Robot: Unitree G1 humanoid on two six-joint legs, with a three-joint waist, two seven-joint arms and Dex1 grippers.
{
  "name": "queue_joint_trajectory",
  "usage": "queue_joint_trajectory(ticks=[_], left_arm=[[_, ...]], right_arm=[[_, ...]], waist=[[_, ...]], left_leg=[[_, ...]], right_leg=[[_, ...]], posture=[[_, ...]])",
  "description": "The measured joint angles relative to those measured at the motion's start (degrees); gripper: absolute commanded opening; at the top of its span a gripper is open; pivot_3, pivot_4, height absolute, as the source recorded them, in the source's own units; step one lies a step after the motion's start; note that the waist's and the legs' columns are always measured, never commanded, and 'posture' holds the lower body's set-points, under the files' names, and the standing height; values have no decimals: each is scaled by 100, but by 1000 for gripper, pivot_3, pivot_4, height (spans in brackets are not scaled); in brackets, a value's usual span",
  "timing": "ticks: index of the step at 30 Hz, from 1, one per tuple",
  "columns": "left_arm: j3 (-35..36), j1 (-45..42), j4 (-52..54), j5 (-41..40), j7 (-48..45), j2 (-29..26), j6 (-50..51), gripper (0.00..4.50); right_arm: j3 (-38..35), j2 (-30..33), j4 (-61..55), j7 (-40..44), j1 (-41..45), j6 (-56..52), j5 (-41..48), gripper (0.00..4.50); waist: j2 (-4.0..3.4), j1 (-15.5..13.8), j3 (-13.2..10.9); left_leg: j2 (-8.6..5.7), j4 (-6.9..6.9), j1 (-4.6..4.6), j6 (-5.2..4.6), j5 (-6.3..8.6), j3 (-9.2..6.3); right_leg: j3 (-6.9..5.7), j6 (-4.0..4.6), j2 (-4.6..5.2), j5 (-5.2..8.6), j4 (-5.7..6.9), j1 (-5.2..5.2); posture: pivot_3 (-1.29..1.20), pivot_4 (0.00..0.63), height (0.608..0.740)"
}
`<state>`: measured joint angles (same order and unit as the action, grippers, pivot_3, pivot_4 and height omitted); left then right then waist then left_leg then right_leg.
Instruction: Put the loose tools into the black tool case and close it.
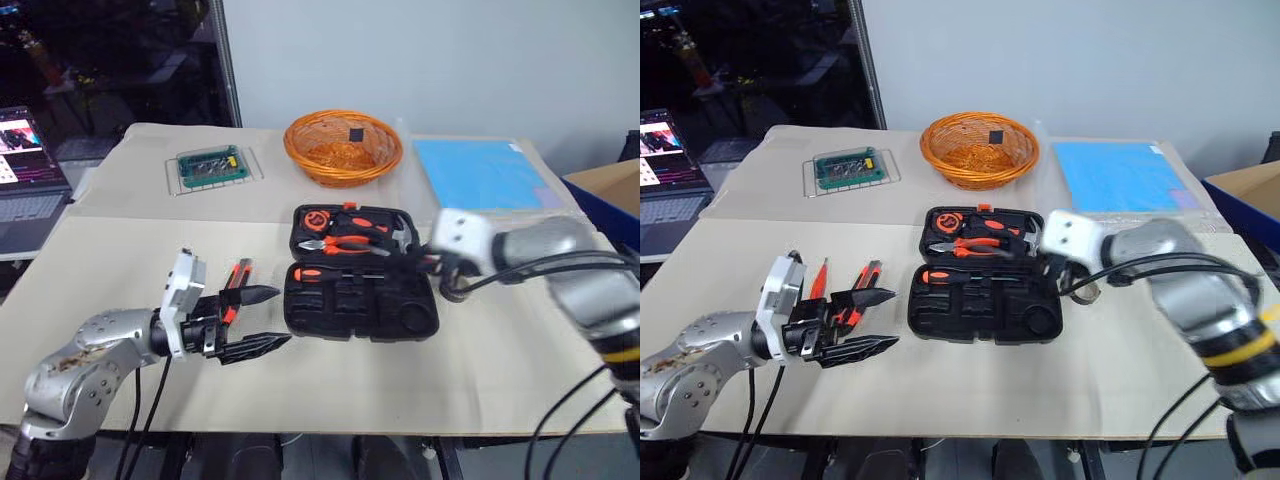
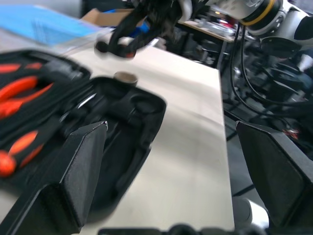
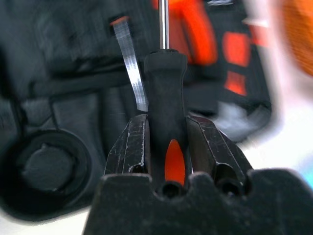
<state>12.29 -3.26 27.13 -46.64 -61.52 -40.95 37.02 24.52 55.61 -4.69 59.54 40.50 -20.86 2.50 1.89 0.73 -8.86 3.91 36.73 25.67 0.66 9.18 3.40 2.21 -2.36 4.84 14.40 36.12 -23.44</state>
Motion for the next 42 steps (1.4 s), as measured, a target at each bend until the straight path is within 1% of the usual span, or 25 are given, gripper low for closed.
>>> queue_joint_trajectory(ticks=[2,3,7,11,16,20,22,24,26,30,31,32,35,37,39,40,42], left_arm=[[171,258,33,61,-42,-147,-168,4500],[298,412,38,117,-96,-229,-241,4500],[487,597,0,176,-213,-319,-453,4500],[501,652,9,173,-216,-347,-485,4500],[485,669,46,171,-172,-346,-491,4500],[441,639,90,171,-94,-339,-491,4500],[408,600,90,171,-63,-339,-491,4500],[349,531,89,172,-40,-339,-491,4500],[262,432,88,172,-22,-338,-489,4500],[209,383,84,172,15,-339,-485,4500],[187,366,78,172,19,-338,-481,4500],[149,329,66,171,21,-338,-478,4500],[122,269,-7,173,5,-338,-478,4500],[113,231,-145,205,0,-339,-496,4500],[114,229,-251,226,-13,-339,-543,4500],[114,229,-286,233,-28,-339,-573,4500],[127,255,-337,274,-38,-335,-638,4500]], right_arm=[[258,-221,313,285,252,305,-272,790],[390,-292,452,453,361,482,-423,790],[568,-558,845,718,417,612,-827,789],[584,-788,1059,855,548,597,-1081,783],[576,-1032,1156,923,617,276,-1254,782],[574,-1024,1127,1059,594,-46,-1323,781],[569,-1015,1085,1111,590,-89,-1368,781],[547,-1013,1062,1166,582,-120,-1370,1790],[410,-1009,952,1172,525,-225,-1350,2325],[138,-1011,768,1173,357,-409,-1182,2325],[-13,-1011,699,1184,287,-427,-1009,2325],[-342,-1010,498,1289,155,-456,-667,2325],[-799,-1018,138,1390,36,-510,-114,2325],[-1169,-1090,-61,1307,-142,-696,234,2325],[-1397,-1345,-107,1040,-182,-1046,472,1819],[-1472,-1464,-143,906,-193,-1196,558,1648],[-1715,-1865,-290,386,-280,-1549,730,946]], waist=[[0,-11,0],[0,-17,0],[0,-55,-1],[1,-36,-1],[1,-5,0],[1,-30,0],[2,-41,0],[2,-49,0],[2,-59,-1],[2,-59,-1],[2,-58,-1],[2,-59,-2],[2,-50,-2],[3,-51,-2],[4,-17,-2],[4,-2,-2],[4,13,-2]], left_leg=[[2,-1,25,1,1,7],[1,-1,48,1,0,7],[3,0,56,3,-2,6],[4,5,45,10,-6,8],[7,8,8,11,-6,8],[6,7,-10,12,-6,11],[6,7,-10,12,-6,12],[6,6,-8,13,-5,12],[6,3,1,13,-5,12],[7,-1,17,14,-5,11],[7,-1,20,13,-5,11],[7,-1,21,13,-5,10],[8,0,20,13,-5,8],[8,1,13,13,-5,7],[9,2,12,14,-6,9],[10,2,11,15,-6,8],[14,2,11,15,-6,7]], right_leg=[[4,-31,0,-19,5,-30],[5,-32,-1,-20,15,-61],[4,-30,-5,-21,22,-70],[5,-25,-5,-22,43,-69],[5,-8,-6,-12,77,-57],[6,25,-5,11,79,-58],[6,25,-5,13,79,-58],[7,18,-5,13,81,-56],[7,-6,-6,2,88,-51],[9,-6,-10,3,90,-67],[10,-6,-10,3,91,-70],[10,-6,-11,3,91,-69],[10,-7,-13,3,91,-66],[10,-7,-14,3,91,-60],[13,-6,-14,2,92,-63],[14,-5,-15,1,95,-62],[17,-4,-22,1,98,-64]], posture=[[0,150,740],[0,150,740],[0,150,740],[0,150,740],[0,150,740],[0,150,740],[0,150,740],[0,150,740],[0,150,740],[0,150,740],[0,150,740],[0,150,740],[0,150,740],[0,150,740],[0,150,740],[0,150,740],[0,150,740]])
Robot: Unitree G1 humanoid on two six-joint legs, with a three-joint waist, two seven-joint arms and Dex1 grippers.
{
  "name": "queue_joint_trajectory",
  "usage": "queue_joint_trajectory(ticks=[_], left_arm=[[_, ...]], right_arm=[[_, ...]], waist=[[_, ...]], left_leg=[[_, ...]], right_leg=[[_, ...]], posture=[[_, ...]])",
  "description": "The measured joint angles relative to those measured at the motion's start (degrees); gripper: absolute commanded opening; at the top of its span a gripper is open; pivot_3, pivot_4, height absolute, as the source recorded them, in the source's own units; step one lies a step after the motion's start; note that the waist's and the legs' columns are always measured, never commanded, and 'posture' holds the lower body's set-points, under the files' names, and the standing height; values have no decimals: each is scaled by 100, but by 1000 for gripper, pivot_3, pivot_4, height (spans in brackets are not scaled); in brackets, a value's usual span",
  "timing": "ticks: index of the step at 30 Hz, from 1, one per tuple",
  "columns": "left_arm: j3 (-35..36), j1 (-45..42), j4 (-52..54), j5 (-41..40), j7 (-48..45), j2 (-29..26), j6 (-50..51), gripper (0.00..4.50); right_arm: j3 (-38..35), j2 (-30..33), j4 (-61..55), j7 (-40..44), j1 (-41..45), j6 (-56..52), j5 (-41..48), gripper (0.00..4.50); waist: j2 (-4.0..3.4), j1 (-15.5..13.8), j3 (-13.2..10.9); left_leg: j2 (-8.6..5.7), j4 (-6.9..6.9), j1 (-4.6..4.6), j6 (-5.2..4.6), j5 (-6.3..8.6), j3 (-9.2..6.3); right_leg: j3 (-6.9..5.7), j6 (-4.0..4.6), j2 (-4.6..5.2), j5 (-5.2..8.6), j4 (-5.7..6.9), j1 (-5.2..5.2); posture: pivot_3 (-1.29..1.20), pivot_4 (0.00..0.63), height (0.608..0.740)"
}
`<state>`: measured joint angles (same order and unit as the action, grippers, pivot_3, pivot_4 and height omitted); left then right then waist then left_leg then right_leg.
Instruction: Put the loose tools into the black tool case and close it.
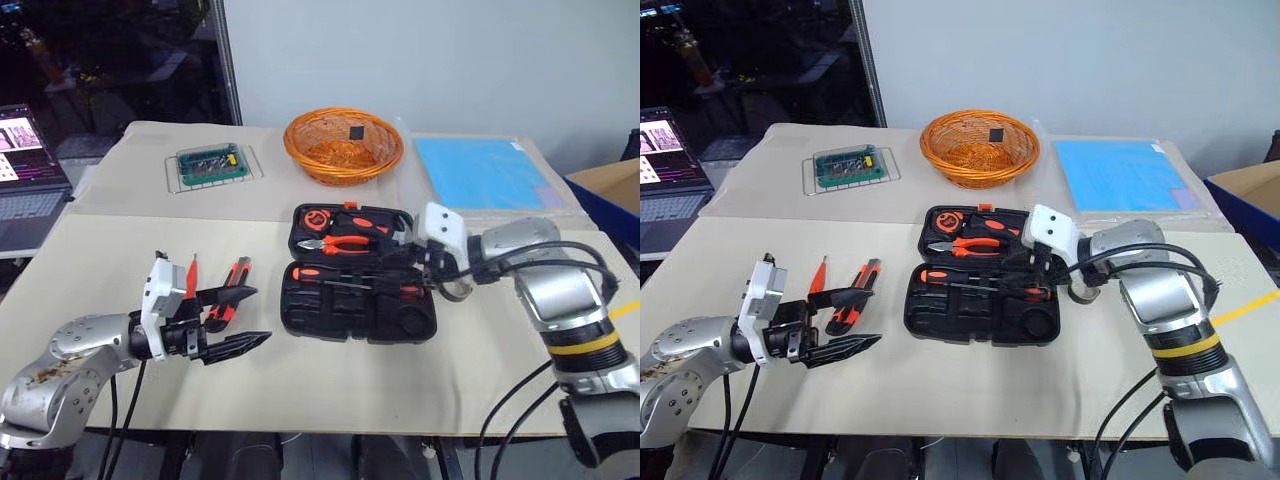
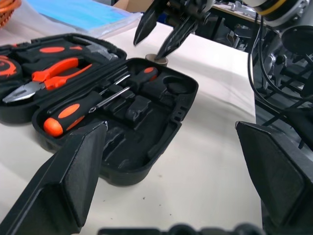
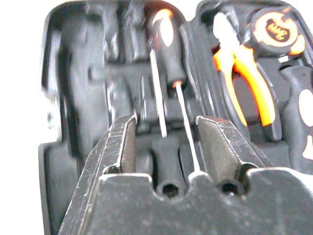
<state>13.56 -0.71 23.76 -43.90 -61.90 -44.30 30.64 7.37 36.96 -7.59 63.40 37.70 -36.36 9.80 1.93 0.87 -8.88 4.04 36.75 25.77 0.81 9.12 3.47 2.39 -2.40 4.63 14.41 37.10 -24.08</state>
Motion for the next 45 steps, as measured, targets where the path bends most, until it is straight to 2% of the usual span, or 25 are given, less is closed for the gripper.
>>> queue_joint_trajectory(ticks=[2,3,6,10,15,19,21,23,25,28,30,32,34,35,36,38,40,43,44,45], left_arm=[[46,125,1,55,56,56,-66,4500],[71,173,6,58,123,109,-66,4500],[208,403,14,86,289,194,-77,4500],[426,578,24,96,383,219,-116,4500],[482,653,19,146,403,219,-258,4500],[527,632,15,216,656,225,-276,4500],[540,585,37,266,964,289,-233,4500],[587,470,52,488,1572,455,-195,4500],[591,321,53,905,2321,624,-173,4500],[606,92,126,1160,3212,565,475,4500],[628,-100,135,1179,3619,563,994,4500],[674,-458,136,1207,4326,603,1917,4500],[672,-713,117,1254,4742,669,2465,4500],[659,-968,76,1290,5029,757,2953,4500],[653,-1075,45,1306,5151,803,3161,4500],[582,-1276,1,1366,5460,902,3730,4500],[460,-1304,-2,1467,5608,1015,3936,4500],[157,-1280,-118,1732,5887,1223,4107,3817],[121,-1273,-98,1761,5915,1280,4083,3327],[102,-1270,-83,1792,5926,1321,4077,3044]], right_arm=[[-247,-404,-194,-640,-316,-47,32,271],[-337,-569,-276,-938,-543,-43,21,125],[-358,-1138,-439,-2040,-1299,240,-342,125],[-29,-1380,-535,-2945,-2007,650,-938,125],[997,-1031,-269,-3224,-1928,1590,-2041,125],[1309,-941,90,-3256,-1743,2102,-2490,125],[1174,-981,102,-3268,-1778,2225,-2381,125],[628,-1372,36,-3167,-1978,2183,-1609,125],[15,-1576,-481,-2823,-2085,1845,-444,125],[-803,-1070,-1289,-2171,-2028,1543,724,779],[-1056,-734,-1528,-1829,-2076,1404,1127,1462],[-1192,-64,-1838,-1104,-2373,1095,1776,2176],[-1333,265,-1959,-768,-2491,953,2096,2882],[-1506,489,-2058,-578,-2535,833,2355,3374],[-1587,591,-2104,-502,-2536,795,2475,3564],[-1848,807,-2285,-364,-2526,711,2783,4298],[-1917,915,-2350,-315,-2537,696,2884,4473],[-1928,983,-2399,-325,-2676,698,2891,4500],[-1926,988,-2408,-344,-2729,698,2892,4500],[-1930,994,-2429,-358,-2731,698,2902,4500]], waist=[[1,-11,1],[1,-15,1],[2,-45,1],[1,-27,1],[22,38,15],[67,52,43],[69,47,43],[70,19,37],[48,-9,13],[50,-52,13],[53,-59,14],[55,-72,11],[58,-74,9],[60,-72,7],[60,-70,7],[68,-17,5],[69,-7,4],[74,-20,2],[77,-23,1],[75,-20,2]], left_leg=[[2,-2,0,1,1,-3],[2,-6,3,1,1,-2],[2,-5,12,1,1,-1],[2,-4,8,5,-2,-1],[9,-4,-58,8,0,2],[36,-4,-87,35,16,5],[38,-4,-118,52,26,8],[42,-5,-114,57,29,10],[40,-5,-96,53,27,13],[36,-5,-97,40,19,12],[37,-7,-97,42,21,11],[36,-19,-95,39,19,9],[35,-25,-94,30,14,7],[35,-26,-94,29,13,5],[34,-27,-95,28,13,5],[35,-32,-98,29,13,1],[33,-36,-99,29,13,2],[32,-41,-98,29,13,1],[32,-41,-97,29,13,0],[29,-41,-98,29,13,1]], right_leg=[[0,1,-4,1,0,1],[0,1,-4,1,-2,-1],[1,0,-4,2,-2,-9],[1,0,-4,1,-1,-6],[1,44,-5,34,-3,21],[-3,44,-22,36,-4,44],[-3,43,-20,38,-7,75],[-3,41,-22,38,-7,89],[2,37,-22,29,-5,86],[0,44,-21,26,-8,91],[-2,48,-22,30,-10,91],[-1,53,-22,36,-9,88],[-1,45,-24,31,-9,83],[-1,39,-25,28,-9,83],[-1,36,-25,26,-9,83],[-1,30,-29,28,-12,84],[1,33,-27,30,-13,84],[0,42,-27,31,-18,83],[0,43,-26,30,-18,83],[1,44,-23,30,-19,84]], posture=[[0,150,740],[0,150,740],[0,150,740],[0,150,740],[0,150,740],[0,150,740],[0,150,740],[0,150,740],[0,150,740],[0,150,740],[0,150,740],[0,150,740],[0,150,740],[0,150,740],[0,150,740],[0,150,740],[0,150,740],[0,150,740],[0,150,740],[0,150,740]])
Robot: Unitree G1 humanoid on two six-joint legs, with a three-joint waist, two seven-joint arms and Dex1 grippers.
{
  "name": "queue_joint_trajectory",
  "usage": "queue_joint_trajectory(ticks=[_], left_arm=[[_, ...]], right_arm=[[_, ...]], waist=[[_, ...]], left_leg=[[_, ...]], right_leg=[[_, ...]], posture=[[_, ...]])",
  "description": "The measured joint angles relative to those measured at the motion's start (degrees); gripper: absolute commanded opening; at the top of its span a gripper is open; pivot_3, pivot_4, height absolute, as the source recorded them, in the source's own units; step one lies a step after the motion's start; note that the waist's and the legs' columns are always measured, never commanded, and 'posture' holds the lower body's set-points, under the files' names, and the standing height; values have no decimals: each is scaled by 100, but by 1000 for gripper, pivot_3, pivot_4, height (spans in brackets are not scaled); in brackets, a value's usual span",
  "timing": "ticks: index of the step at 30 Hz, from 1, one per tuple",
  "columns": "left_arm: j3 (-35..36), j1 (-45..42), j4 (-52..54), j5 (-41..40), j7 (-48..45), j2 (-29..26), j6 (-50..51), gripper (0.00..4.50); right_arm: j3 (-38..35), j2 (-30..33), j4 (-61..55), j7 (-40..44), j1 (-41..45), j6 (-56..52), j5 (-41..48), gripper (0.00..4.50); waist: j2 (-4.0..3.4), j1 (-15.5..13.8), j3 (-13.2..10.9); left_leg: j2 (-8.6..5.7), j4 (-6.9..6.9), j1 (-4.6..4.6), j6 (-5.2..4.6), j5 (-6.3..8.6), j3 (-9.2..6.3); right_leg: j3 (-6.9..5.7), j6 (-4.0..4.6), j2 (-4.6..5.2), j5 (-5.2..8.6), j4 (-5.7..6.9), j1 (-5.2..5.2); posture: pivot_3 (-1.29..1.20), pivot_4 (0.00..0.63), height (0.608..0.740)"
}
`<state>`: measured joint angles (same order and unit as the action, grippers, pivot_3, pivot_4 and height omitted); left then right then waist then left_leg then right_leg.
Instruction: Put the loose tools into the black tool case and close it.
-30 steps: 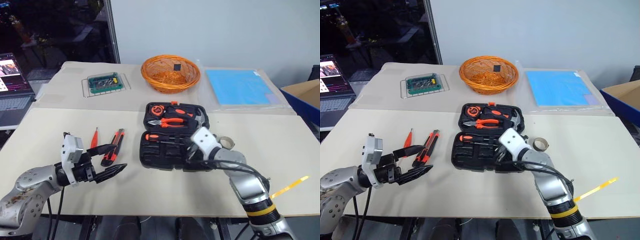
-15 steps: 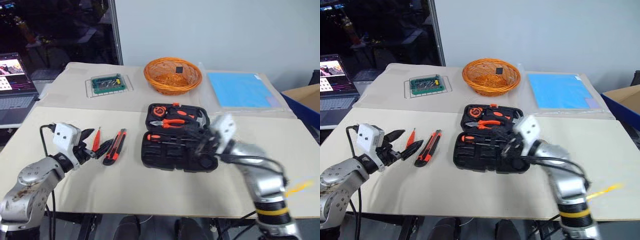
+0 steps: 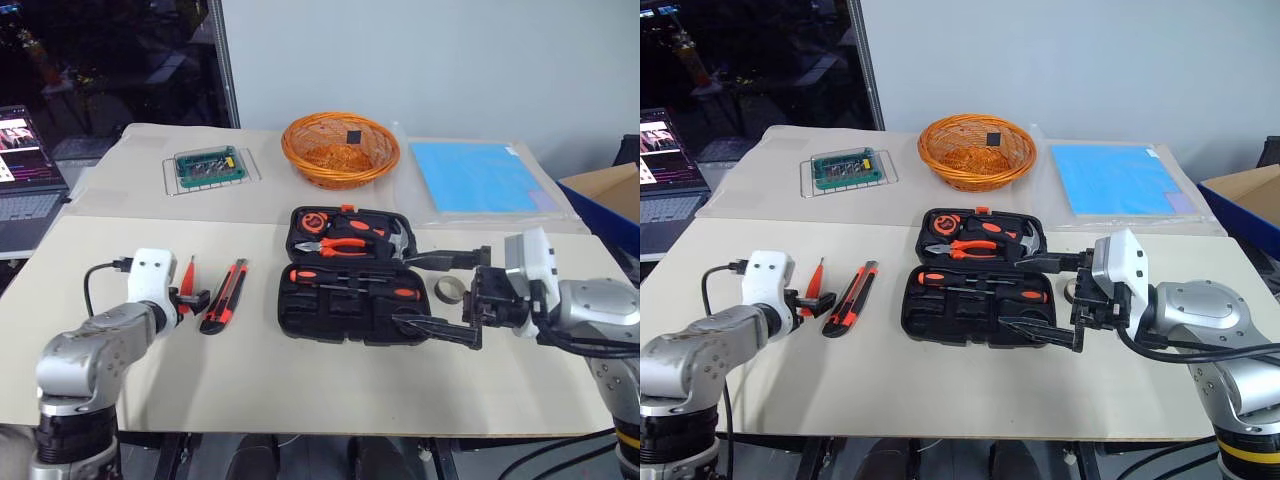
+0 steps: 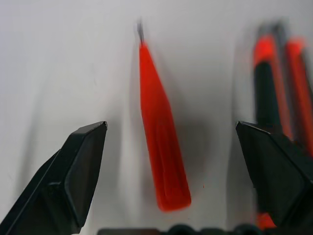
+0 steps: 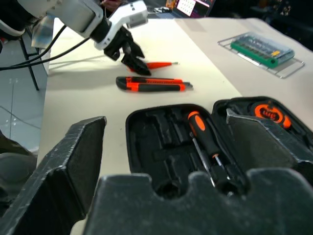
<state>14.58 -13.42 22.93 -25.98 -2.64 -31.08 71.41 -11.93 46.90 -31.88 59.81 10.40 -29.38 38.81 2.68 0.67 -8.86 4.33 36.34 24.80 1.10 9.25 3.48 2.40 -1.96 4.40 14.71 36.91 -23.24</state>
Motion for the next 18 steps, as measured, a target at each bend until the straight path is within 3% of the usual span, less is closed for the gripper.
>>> queue_joint_trajectory(ticks=[7,12,15,18], left_arm=[[-40,312,70,224,-151,150,-561,587],[41,413,-246,286,-1154,-359,-1671,587],[-56,54,-329,95,-2507,-1047,-2535,587],[-851,-677,-404,-34,-4157,-1620,-3143,587]], right_arm=[[-145,86,-201,-11,-116,16,85,4500],[-327,99,-324,-10,-376,45,102,4500],[-589,136,-490,-11,-678,46,225,4500],[-1102,184,-702,-39,-1138,45,313,4500]], waist=[[0,13,0],[13,-9,-8],[16,-101,-9],[9,-198,-10]], left_leg=[[-1,-5,-14,30,18,-1],[-1,-5,1,39,24,-2],[-3,-3,25,41,25,0],[-21,-4,36,42,26,1]], right_leg=[[3,24,-1,12,0,3],[1,30,0,11,-7,-7],[-4,31,4,11,-20,-19],[-1,24,16,14,-40,-15]], posture=[[0,150,740],[0,150,740],[0,150,740],[0,150,740]])
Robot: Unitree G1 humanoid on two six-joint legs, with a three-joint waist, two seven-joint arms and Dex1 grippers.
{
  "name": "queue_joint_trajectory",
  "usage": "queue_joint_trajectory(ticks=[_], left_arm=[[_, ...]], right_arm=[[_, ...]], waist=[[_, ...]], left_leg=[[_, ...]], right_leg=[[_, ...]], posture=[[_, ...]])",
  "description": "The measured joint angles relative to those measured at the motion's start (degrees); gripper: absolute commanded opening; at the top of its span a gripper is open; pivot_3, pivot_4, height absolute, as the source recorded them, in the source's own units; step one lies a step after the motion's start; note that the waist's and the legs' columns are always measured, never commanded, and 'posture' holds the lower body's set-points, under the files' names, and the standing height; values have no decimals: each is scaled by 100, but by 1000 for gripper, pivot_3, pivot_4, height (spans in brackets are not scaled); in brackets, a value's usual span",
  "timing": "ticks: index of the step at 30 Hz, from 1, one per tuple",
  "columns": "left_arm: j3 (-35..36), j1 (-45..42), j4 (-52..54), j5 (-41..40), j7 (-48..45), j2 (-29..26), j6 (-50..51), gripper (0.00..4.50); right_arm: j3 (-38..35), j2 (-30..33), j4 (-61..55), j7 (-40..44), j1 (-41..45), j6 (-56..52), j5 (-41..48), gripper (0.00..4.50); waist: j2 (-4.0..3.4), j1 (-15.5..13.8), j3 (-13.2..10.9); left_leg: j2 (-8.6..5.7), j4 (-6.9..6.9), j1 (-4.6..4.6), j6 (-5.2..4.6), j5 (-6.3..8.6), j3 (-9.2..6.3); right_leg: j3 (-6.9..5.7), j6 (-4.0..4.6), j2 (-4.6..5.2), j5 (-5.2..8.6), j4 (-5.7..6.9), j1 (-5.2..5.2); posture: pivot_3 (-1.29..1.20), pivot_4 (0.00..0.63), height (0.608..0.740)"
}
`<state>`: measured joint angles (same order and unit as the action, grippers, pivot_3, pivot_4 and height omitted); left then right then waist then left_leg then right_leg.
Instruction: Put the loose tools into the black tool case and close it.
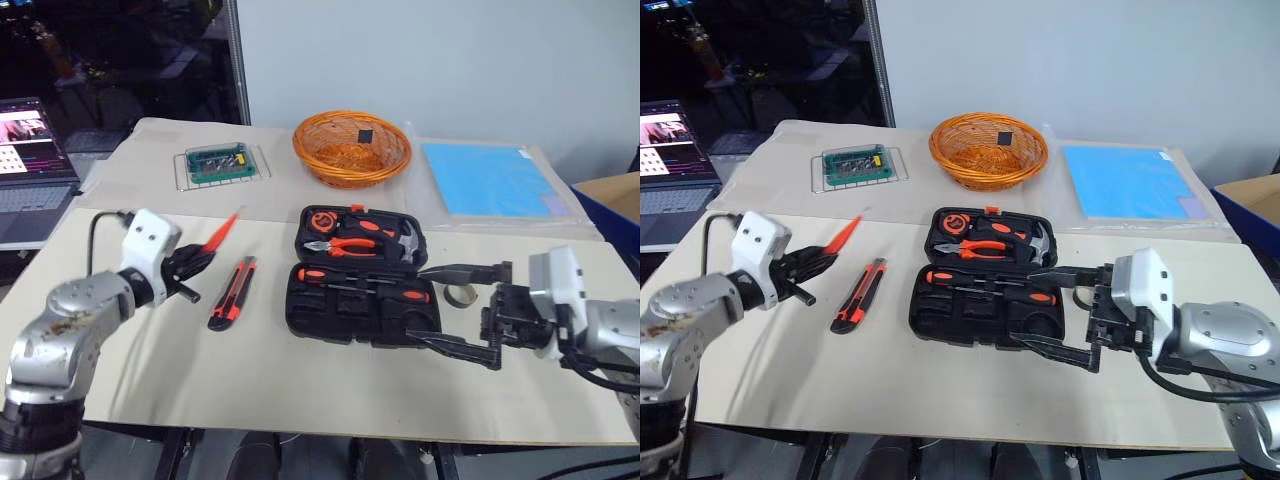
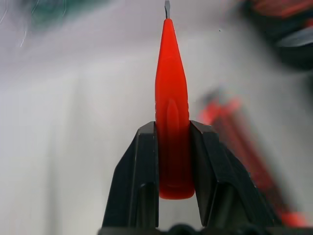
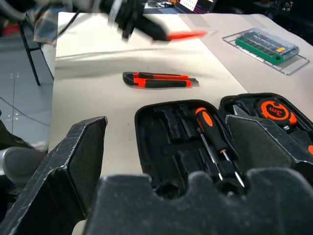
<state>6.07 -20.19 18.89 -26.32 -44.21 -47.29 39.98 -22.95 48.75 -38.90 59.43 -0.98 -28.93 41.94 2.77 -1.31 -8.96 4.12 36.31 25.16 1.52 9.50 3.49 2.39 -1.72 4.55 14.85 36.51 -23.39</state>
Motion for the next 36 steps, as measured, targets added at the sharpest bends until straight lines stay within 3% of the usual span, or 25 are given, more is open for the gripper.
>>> queue_joint_trajectory(ticks=[2,6,10,13,21,36], left_arm=[[-878,-686,-173,13,-978,-1,-281,587],[-1930,-1551,-790,473,-1815,269,-800,587],[-3029,-2279,-1855,1439,-2251,882,-1609,587],[-3451,-2483,-2526,1884,-2487,1154,-2089,587],[-3646,-2980,-3613,2599,-2729,1579,-2630,587],[-3548,-3092,-3895,2876,-3028,1587,-2872,587]], right_arm=[[-462,29,-195,13,-508,-19,58,4500],[-1263,14,-495,-25,-1219,-107,253,4500],[-1880,-101,-807,-102,-1848,-158,426,4500],[-2179,-153,-920,-166,-2168,-158,443,4500],[-2559,-238,-1286,-472,-2595,-158,662,4500],[-2577,-240,-1387,-618,-2719,-153,684,4500]], waist=[[-3,-44,1],[-2,6,0],[-5,10,1],[-5,79,1],[-6,72,2],[-22,93,12]], left_leg=[[-4,-1,8,-2,-1,-4],[-6,1,22,-47,-27,-20],[-10,3,22,-48,-27,-31],[-10,6,23,-49,-28,-36],[-13,21,25,-51,-29,-44],[-13,28,19,-54,-31,-47]], right_leg=[[4,-11,-4,-6,-32,15],[7,-33,-14,-15,-41,19],[6,-65,-19,-30,-38,23],[11,-68,-21,-30,-37,23],[10,-105,-19,-18,-34,30],[10,-104,-20,-19,-29,37]], posture=[[0,150,740],[0,150,740],[0,150,740],[0,150,740],[0,150,740],[0,150,740]])
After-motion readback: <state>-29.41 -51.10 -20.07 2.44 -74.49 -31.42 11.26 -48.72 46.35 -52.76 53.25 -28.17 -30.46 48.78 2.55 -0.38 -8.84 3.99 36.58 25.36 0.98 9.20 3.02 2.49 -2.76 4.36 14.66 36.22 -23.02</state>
